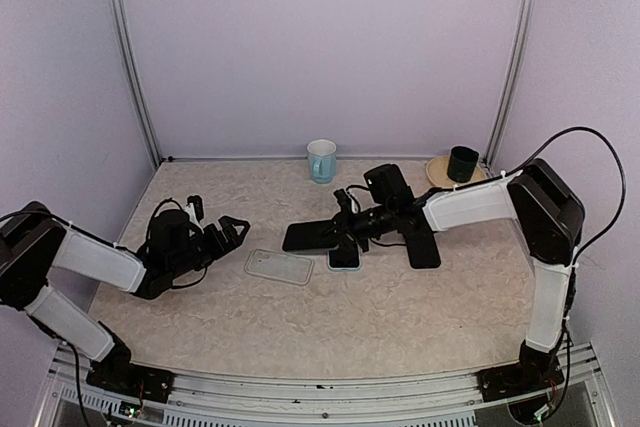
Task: Put the phone into the phone case
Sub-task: Install the phone on the phone case.
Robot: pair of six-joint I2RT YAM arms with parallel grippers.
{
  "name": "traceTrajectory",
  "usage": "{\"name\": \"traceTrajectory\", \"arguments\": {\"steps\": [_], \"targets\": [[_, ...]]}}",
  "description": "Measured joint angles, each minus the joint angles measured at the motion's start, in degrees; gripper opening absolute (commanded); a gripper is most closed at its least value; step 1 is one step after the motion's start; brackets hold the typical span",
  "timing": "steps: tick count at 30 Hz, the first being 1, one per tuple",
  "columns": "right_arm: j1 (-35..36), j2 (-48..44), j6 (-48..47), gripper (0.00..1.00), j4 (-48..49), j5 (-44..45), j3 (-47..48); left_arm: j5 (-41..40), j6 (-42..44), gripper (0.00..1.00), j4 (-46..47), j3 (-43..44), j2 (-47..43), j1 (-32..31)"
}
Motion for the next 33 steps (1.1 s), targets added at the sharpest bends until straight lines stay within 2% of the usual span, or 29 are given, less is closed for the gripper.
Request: {"name": "traceTrajectory", "arguments": {"steps": [12,23,33], "targets": [[1.1,2.2,1.7,0.0,0.9,-0.3,2.2,5.4,-0.3,0.99,7.1,-0.2,6.1,0.1],[3.6,6.4,3.1,0.0,1.1,-0.5,6.0,10.1,-4.2,0.99,15.9,-2.5,10.8,0.3],[4.0,8.1,4.3,0.0,1.3,-0.7,6.0,11.3,-6.0,0.99,18.9,-3.8,13.0,0.3]]}}
